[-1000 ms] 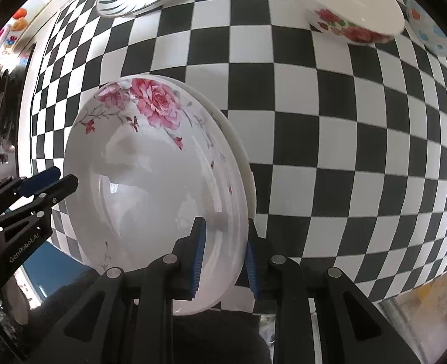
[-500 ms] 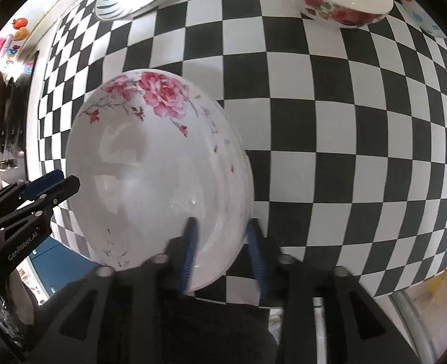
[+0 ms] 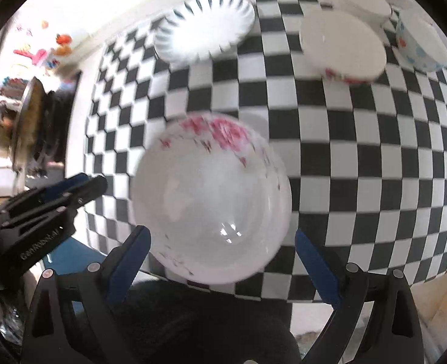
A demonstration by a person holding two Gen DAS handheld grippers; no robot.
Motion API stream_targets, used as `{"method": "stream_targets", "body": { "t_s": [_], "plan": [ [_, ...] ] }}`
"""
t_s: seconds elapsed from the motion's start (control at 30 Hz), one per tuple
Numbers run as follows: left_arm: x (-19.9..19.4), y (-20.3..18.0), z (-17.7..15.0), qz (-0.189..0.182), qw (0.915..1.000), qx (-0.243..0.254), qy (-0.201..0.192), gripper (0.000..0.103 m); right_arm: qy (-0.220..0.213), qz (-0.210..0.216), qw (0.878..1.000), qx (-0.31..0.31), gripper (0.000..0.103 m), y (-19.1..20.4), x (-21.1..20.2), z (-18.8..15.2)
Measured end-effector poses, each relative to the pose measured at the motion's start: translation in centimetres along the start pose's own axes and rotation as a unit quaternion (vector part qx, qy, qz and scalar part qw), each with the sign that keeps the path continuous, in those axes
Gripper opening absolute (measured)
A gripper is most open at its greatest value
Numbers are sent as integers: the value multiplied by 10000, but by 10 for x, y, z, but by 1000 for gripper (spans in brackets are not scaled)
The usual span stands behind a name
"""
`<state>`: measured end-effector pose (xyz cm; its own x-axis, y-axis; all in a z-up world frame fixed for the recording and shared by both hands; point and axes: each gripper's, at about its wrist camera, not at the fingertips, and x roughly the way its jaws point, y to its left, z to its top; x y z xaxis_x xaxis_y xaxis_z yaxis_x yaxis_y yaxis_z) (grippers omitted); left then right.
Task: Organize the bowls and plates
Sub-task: 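Lower the plate stack onto the cloth and open both grippers, then grip the rim of the blue-striped plate with both grippers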
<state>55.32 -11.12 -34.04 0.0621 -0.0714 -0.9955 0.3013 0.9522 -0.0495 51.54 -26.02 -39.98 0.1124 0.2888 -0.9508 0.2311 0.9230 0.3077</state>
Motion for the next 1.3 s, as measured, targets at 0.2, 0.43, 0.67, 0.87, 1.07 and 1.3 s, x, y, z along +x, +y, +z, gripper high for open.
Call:
{"method": "stream_targets", "body": {
  "t_s": [0.2, 0.43, 0.67, 0.87, 1.07, 1.3],
  "plan": [
    [-18, -3, 54, 8, 9993, -77, -360, 31, -639, -16, 9978, -198, 98, -1, -37, 63],
    [13, 20, 132, -229, 9990, -290, -258, 31, -893, 202, 9957, -147, 98, -10, -24, 170],
    [80, 34, 198, -577, 9970, -482, 168, 31, -381, 278, 9989, 84, 84, -37, 37, 258],
    [121, 37, 226, -581, 9961, -525, 394, 28, 41, 255, 9994, 225, 66, -55, 84, 295],
    [142, 40, 236, -730, 9942, -571, 542, 26, 463, 459, 9969, 439, 39, -71, 115, 306],
    [143, 40, 230, -702, 9950, -601, 376, 25, 441, 184, 9987, 172, 21, -70, 116, 299]
  ]
}}
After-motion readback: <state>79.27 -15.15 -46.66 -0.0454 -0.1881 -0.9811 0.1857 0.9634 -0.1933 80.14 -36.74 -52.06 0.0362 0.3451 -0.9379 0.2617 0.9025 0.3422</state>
